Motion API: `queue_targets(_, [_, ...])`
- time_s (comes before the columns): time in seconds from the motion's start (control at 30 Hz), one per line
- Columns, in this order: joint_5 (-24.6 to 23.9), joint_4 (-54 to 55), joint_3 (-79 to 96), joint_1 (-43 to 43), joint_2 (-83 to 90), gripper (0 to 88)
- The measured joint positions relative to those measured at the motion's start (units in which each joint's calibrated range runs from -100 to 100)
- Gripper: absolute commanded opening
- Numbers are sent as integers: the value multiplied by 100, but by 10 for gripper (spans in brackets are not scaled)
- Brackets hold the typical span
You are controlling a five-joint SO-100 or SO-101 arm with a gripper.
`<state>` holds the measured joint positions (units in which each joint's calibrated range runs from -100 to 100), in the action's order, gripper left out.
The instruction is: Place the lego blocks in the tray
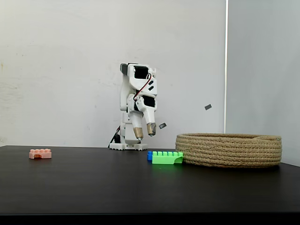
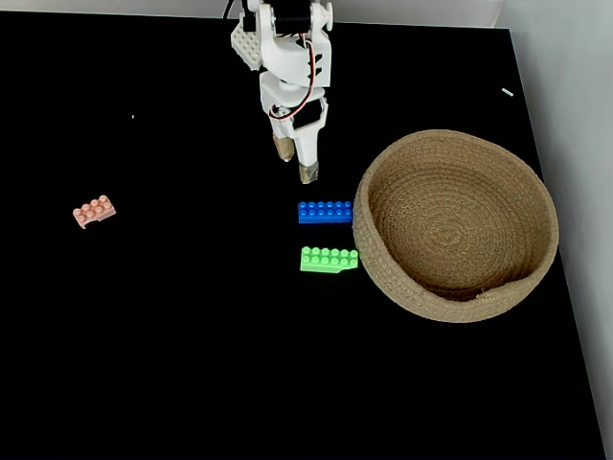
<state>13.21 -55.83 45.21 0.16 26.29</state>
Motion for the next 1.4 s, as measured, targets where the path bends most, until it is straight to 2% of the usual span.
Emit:
queue_targets(0.33, [-381,-374,-1502,0,-1374,207])
queue_targets(0.5, [-484,-374,-1962,0,-1815,256])
queue_targets(1.4, [-1158,-374,-2254,-301,-2774,254])
